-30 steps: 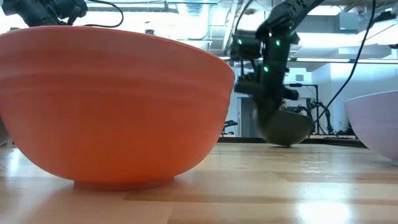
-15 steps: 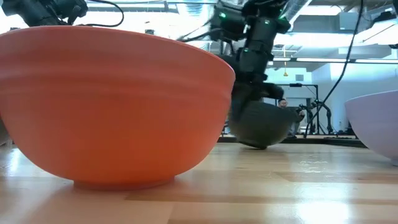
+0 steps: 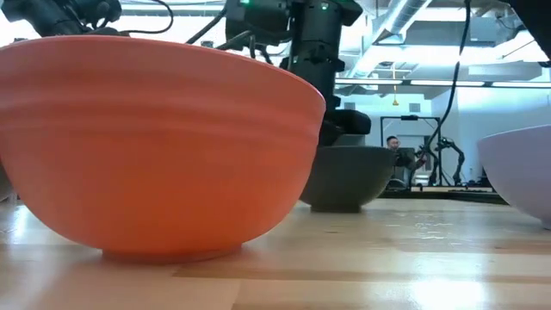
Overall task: Nest bowls inside each other
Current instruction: Move the right black bowl to the center of the table, then stack the right white bowl on top of the right black bowl
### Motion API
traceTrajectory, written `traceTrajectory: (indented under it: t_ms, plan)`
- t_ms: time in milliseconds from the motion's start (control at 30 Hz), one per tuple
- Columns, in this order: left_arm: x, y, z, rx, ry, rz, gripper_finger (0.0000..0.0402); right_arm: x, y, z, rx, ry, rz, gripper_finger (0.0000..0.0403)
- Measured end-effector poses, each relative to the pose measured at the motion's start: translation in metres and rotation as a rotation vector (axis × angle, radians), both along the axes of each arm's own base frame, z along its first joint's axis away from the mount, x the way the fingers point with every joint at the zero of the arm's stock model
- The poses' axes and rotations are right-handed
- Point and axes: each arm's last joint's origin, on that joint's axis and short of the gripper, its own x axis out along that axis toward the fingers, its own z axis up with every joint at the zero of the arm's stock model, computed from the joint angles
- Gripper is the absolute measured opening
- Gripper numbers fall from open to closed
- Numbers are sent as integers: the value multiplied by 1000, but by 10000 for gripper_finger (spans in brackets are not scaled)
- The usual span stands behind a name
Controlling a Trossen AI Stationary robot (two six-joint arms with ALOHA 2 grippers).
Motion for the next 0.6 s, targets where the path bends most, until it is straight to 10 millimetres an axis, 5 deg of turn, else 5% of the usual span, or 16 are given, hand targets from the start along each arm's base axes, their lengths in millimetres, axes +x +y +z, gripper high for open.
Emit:
traceTrajectory:
  t_ms: [367, 600]
  plan:
    - [0, 0, 0, 18, 21, 38, 165, 0, 2, 43, -28, -205, -51, 225]
    - [0, 0, 0, 17, 21, 44, 165, 1, -22, 54, -65, -235, -54, 243]
